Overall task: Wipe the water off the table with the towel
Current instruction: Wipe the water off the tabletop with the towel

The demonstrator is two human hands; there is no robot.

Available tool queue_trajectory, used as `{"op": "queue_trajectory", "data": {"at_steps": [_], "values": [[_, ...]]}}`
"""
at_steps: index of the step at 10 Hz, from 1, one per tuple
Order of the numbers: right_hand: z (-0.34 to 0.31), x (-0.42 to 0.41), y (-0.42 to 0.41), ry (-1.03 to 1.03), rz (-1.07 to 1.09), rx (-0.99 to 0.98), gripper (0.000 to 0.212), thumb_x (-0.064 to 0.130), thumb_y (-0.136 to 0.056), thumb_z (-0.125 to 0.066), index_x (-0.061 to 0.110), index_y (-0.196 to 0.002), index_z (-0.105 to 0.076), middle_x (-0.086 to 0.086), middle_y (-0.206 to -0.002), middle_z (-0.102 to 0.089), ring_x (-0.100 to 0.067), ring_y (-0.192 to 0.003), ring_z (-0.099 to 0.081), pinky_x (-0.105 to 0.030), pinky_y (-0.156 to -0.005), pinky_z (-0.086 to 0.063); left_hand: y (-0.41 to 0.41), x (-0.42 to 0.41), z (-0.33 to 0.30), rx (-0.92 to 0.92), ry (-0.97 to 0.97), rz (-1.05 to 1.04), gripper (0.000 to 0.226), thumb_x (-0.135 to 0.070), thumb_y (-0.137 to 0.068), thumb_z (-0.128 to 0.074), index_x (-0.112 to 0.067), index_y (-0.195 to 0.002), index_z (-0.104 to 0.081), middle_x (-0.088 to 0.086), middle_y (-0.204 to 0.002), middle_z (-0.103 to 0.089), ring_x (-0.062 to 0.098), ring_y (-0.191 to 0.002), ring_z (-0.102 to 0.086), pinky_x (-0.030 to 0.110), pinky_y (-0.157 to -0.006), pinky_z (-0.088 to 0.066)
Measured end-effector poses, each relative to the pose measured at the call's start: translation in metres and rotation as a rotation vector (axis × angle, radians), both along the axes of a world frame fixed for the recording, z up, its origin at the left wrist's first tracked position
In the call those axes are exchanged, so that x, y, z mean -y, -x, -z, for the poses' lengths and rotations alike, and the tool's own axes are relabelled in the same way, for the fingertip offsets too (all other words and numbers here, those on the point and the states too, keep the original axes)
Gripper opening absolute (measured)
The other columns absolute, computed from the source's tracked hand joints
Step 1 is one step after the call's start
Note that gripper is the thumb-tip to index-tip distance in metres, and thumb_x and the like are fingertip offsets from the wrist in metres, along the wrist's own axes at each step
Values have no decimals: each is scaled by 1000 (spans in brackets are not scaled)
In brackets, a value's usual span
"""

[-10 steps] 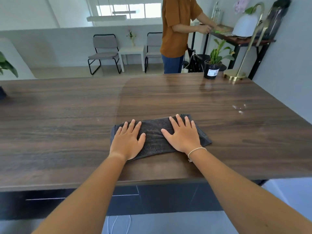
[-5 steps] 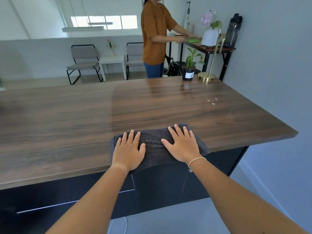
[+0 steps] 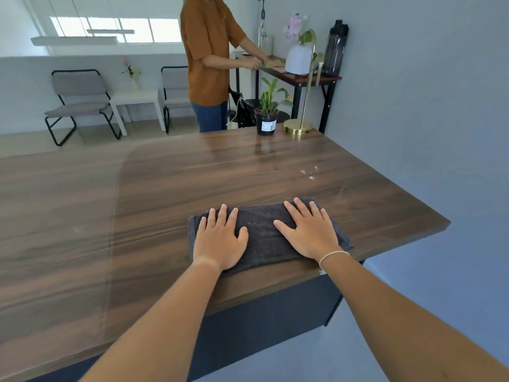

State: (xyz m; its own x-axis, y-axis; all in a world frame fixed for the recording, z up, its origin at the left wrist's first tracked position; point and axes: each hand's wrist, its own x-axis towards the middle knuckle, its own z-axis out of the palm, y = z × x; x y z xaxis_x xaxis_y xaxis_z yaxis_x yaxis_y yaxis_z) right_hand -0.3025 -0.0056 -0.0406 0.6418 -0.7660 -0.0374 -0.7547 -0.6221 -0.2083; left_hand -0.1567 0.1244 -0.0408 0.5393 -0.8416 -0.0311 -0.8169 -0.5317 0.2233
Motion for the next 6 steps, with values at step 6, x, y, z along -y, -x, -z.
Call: {"op": "queue_trajectory", "data": {"at_steps": [6], "values": [[3, 265, -108, 30, -79, -19, 70, 67, -91, -20, 34, -152, -12, 7, -162, -6, -26, -149, -3, -43, -121, -2, -92, 246, 3, 30, -2, -81, 60, -46, -97, -20, -26, -152, -10, 2, -162, -4, 24, -150, 0, 39, -121, -1]]}}
